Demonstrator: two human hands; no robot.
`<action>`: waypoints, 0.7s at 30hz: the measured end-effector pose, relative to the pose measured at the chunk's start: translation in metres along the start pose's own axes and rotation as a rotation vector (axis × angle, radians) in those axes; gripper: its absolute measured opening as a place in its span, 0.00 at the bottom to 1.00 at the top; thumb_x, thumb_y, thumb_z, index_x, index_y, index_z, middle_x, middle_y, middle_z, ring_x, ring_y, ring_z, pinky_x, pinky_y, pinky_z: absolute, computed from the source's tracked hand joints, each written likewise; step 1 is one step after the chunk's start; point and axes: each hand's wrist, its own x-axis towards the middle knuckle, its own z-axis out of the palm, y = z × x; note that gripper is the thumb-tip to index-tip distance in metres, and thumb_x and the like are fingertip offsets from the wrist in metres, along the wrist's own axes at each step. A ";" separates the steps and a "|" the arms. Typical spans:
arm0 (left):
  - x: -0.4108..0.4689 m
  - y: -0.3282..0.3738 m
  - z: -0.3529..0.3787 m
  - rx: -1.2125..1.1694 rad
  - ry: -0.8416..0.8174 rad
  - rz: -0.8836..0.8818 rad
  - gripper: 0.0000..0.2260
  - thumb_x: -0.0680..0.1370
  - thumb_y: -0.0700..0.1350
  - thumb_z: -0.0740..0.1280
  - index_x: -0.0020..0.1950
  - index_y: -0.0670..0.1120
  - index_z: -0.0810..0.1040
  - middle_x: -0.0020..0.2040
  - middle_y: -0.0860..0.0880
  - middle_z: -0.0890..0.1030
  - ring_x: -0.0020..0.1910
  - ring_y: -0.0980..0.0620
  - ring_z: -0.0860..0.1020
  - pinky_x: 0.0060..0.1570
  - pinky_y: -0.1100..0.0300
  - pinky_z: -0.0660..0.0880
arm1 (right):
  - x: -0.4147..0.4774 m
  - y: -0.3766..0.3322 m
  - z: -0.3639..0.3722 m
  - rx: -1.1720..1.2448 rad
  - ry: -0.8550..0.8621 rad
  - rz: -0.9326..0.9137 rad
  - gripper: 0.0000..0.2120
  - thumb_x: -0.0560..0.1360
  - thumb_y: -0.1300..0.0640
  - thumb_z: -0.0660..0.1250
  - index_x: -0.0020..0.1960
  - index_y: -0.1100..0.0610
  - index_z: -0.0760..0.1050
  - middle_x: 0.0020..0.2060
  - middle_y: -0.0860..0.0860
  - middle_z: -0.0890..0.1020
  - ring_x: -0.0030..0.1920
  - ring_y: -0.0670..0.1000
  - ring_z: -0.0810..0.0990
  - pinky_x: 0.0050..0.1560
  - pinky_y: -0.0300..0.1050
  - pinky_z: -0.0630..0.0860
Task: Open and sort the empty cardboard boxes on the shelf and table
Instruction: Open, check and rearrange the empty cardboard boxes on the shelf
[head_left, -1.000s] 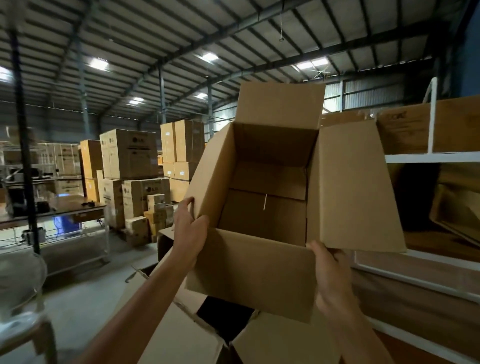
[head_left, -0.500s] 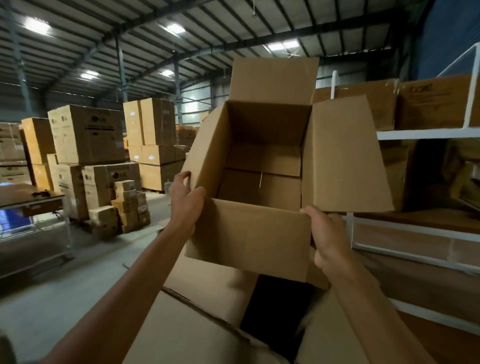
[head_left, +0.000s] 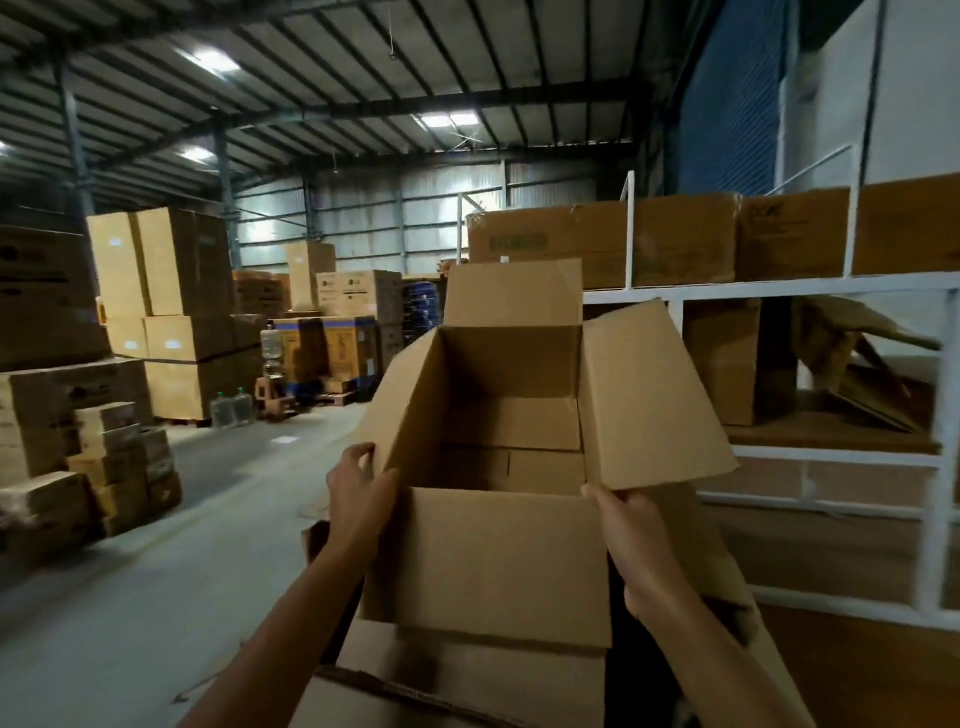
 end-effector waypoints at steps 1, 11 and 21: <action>0.000 -0.002 -0.003 0.005 0.000 -0.010 0.26 0.77 0.43 0.68 0.73 0.53 0.65 0.71 0.41 0.67 0.58 0.44 0.75 0.48 0.53 0.78 | -0.004 -0.002 0.001 -0.043 -0.014 -0.017 0.16 0.75 0.43 0.66 0.51 0.56 0.78 0.45 0.54 0.83 0.46 0.54 0.82 0.48 0.50 0.77; -0.035 -0.009 -0.006 0.333 -0.211 0.199 0.10 0.81 0.41 0.61 0.53 0.49 0.82 0.53 0.48 0.81 0.46 0.56 0.79 0.41 0.67 0.72 | -0.045 0.005 -0.003 -0.472 0.004 -0.179 0.12 0.75 0.45 0.67 0.57 0.48 0.76 0.47 0.44 0.82 0.47 0.44 0.80 0.55 0.50 0.79; -0.052 0.001 -0.025 0.689 -0.625 0.346 0.10 0.80 0.53 0.63 0.56 0.52 0.82 0.50 0.51 0.82 0.45 0.55 0.79 0.46 0.59 0.76 | -0.092 0.010 -0.009 -0.397 -0.284 -0.200 0.28 0.65 0.44 0.78 0.63 0.40 0.73 0.59 0.41 0.75 0.57 0.42 0.75 0.53 0.39 0.77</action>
